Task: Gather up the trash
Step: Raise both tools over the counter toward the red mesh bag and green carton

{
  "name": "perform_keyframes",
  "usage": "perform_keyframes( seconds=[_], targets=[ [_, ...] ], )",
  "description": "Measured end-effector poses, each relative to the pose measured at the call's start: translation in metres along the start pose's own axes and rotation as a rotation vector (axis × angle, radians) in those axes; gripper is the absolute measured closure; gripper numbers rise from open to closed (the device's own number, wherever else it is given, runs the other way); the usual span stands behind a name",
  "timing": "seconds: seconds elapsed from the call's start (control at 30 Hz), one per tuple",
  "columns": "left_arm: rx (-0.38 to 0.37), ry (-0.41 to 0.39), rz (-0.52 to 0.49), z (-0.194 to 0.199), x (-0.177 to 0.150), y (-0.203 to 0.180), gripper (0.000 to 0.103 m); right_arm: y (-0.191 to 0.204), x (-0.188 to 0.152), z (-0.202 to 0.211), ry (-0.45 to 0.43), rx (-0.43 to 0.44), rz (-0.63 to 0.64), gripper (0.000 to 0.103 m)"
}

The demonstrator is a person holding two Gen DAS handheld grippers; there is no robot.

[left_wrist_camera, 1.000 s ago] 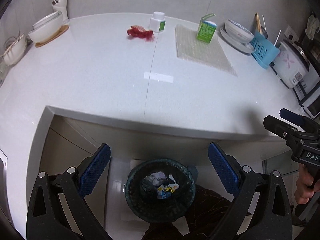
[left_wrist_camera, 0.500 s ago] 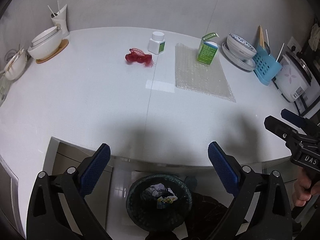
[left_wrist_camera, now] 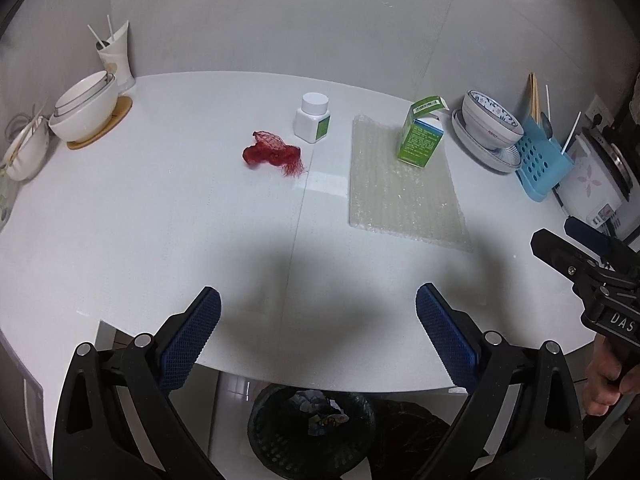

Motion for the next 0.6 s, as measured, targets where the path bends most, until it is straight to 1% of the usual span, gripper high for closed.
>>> perform_keyframes(
  seconds=[0.23, 0.47, 0.6],
  targets=[
    [0.020, -0.003, 0.018, -0.013, 0.027, 0.007, 0.007, -0.006, 0.025, -0.015, -0.018, 0.006, 0.016, 0.012],
    [0.050, 0.016, 0.050, -0.042, 0.051, 0.027, 0.007, -0.014, 0.041, -0.045, 0.010, 0.012, 0.023, 0.012],
    [0.067, 0.035, 0.078, -0.064, 0.065, 0.044, 0.007, -0.017, 0.054, -0.069, 0.026, 0.015, 0.029, 0.012]
  ],
)
Point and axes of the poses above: each gripper's, at about its wrist camera, not at the fingertips, and z roughly against the way its jaws point, y to its left, x to its top, the point moved 9 cm from there along -z, roughly the way its jaws point, and after that the axes turned 14 degrees about -x, right-handed, at the moved point
